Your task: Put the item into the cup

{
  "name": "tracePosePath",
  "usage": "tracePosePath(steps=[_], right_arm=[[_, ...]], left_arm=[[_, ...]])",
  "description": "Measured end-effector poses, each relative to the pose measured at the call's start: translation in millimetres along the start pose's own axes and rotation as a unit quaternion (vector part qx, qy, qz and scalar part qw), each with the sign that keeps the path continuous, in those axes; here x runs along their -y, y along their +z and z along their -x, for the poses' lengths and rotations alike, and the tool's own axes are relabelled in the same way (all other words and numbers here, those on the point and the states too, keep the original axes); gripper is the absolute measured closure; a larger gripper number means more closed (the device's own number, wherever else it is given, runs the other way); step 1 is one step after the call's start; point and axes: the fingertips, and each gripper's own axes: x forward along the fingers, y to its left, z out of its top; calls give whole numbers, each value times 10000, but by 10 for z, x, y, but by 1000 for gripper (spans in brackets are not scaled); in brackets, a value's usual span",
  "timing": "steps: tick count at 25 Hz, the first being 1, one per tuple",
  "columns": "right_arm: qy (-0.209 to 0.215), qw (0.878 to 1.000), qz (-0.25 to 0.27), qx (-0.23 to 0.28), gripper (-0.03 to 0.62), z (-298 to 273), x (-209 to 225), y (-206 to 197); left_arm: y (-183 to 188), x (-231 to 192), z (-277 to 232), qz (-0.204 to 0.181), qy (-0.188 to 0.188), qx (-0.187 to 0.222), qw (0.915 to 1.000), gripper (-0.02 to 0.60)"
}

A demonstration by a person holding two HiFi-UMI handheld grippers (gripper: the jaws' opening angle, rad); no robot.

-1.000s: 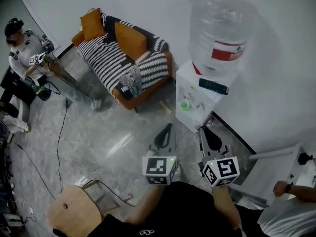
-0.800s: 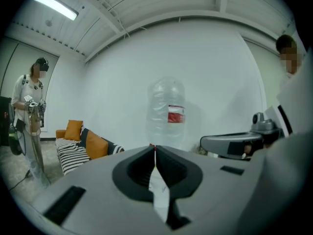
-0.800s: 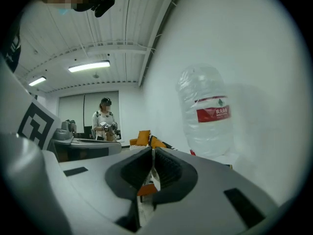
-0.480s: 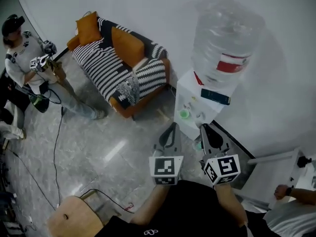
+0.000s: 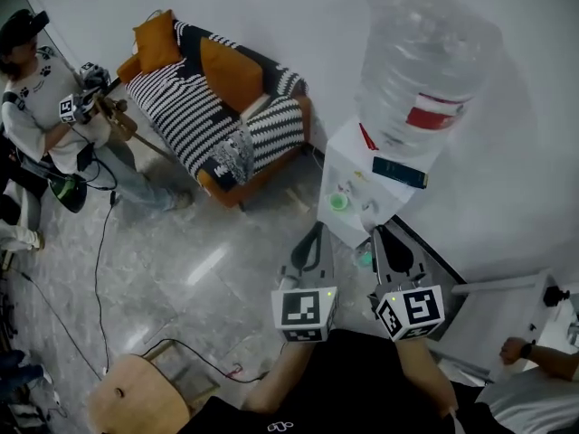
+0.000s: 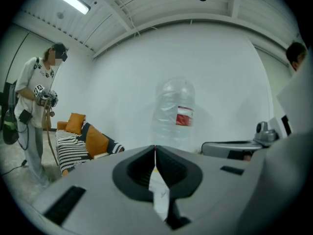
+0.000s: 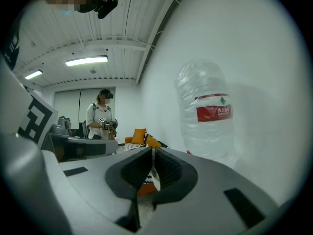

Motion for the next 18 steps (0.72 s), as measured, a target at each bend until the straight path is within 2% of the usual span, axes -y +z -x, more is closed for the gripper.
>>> tracePosePath(steps=[4,8,12,18], right_arm=[[-28,9998,-82,-192,568,62,65,-173],[1,9995,-137,-288,568,17,134,-279],[-43,9987,-334,-382,568,-42,200,-452],[156,9986,-179,-480,568,-248,384,-494]], left_arm=[[-103,85,-63,-28,-81,-119,9999,568],[-222,60,-162,-1,-7,-268,9996,568],[-397,72,-246,-148,-21,-542,9984,568],[-423,99,-391,-31,186,-411,9990,568]])
